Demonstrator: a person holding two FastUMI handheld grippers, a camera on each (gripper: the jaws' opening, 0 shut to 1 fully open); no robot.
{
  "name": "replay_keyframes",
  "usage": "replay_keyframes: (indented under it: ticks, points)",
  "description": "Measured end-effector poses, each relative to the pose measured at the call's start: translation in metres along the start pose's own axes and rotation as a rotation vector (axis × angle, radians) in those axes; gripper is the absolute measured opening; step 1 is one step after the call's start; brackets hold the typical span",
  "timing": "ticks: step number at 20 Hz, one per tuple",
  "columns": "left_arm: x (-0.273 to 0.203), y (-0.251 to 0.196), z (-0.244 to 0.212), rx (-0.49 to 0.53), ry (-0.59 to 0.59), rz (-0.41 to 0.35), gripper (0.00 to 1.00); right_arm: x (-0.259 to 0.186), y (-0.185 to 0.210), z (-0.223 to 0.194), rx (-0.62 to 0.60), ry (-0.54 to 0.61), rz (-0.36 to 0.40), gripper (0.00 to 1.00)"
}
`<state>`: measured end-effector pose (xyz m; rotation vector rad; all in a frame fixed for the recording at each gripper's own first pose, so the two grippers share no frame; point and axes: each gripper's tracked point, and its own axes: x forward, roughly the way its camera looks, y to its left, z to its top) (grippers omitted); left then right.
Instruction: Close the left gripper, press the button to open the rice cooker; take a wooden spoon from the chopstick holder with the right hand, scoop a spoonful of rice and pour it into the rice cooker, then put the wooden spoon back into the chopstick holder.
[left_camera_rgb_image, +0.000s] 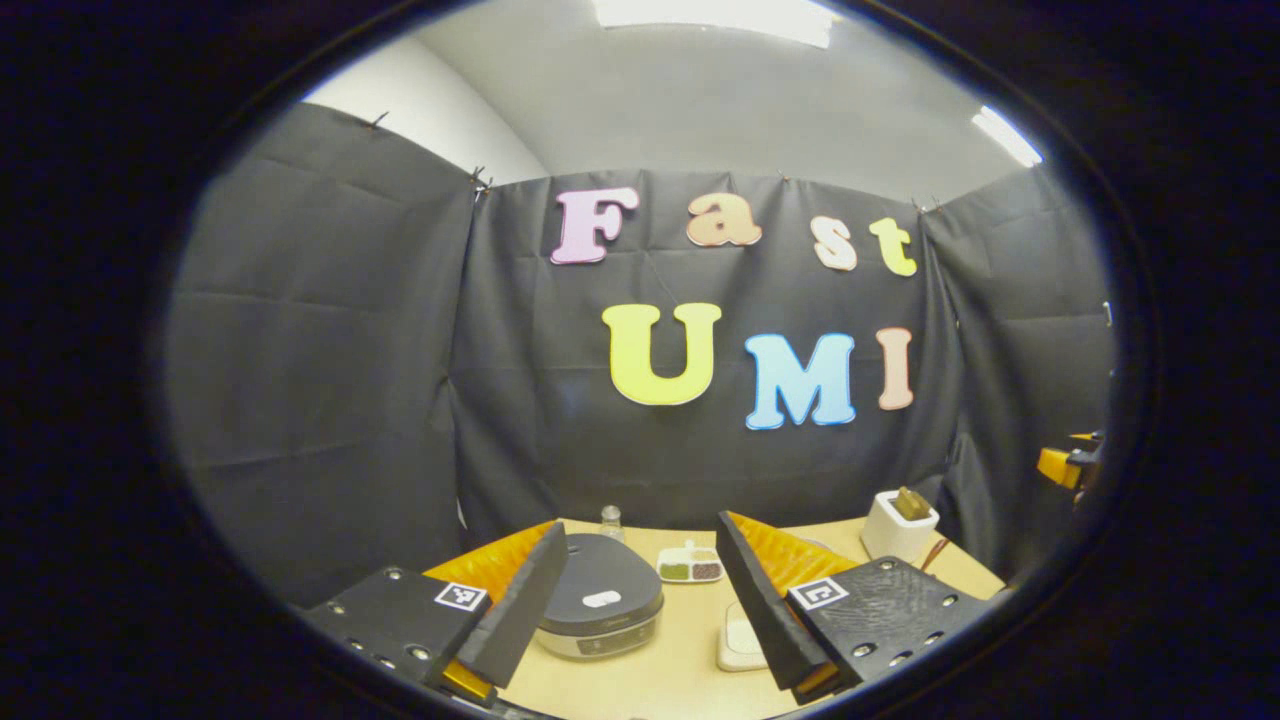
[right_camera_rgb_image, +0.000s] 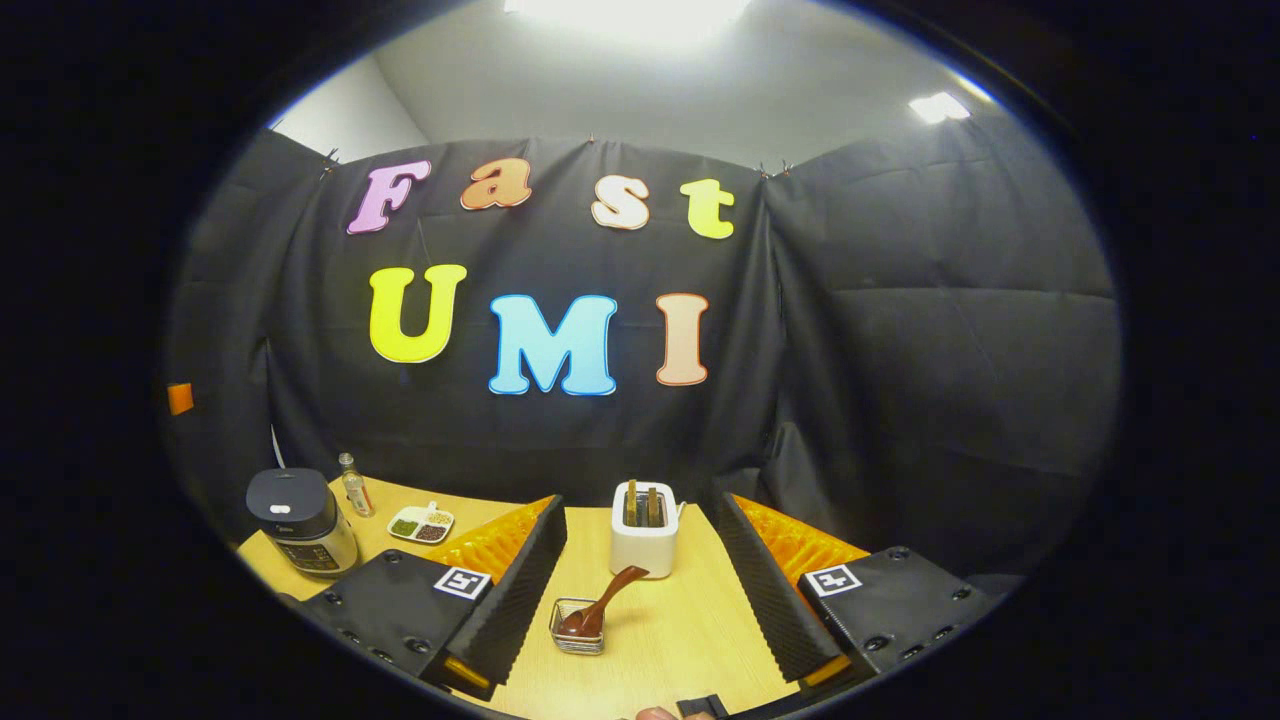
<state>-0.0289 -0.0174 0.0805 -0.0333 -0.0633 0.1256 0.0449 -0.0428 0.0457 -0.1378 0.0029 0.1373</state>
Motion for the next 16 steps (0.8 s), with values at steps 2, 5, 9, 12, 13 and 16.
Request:
replay_keyframes:
  ticks: [2,5,9,12,13,16]
  points:
    - [-0.007,0.002,-0.004,0.007,0.001,-0.020,0.92,-0.010,0.005,-0.002,0.007,0.014,0.010,0.98]
    - [-0.016,0.007,-0.003,0.049,-0.005,-0.027,0.92,-0.019,0.003,-0.001,0.041,0.009,-0.012,0.99]
    - [-0.027,0.009,-0.005,-0.004,0.006,-0.024,0.93,-0.025,0.014,0.002,0.070,0.009,0.006,0.95]
    - [-0.033,0.016,-0.014,-0.017,0.030,-0.018,0.92,-0.030,0.015,0.001,0.062,0.002,0.011,0.99]
    - [-0.034,0.016,-0.016,-0.032,0.034,-0.018,0.92,-0.032,0.016,0.000,0.061,0.004,0.013,0.99]
    - [-0.038,0.018,-0.016,-0.064,0.030,-0.024,0.93,-0.038,0.017,-0.008,0.065,0.018,0.012,0.99]
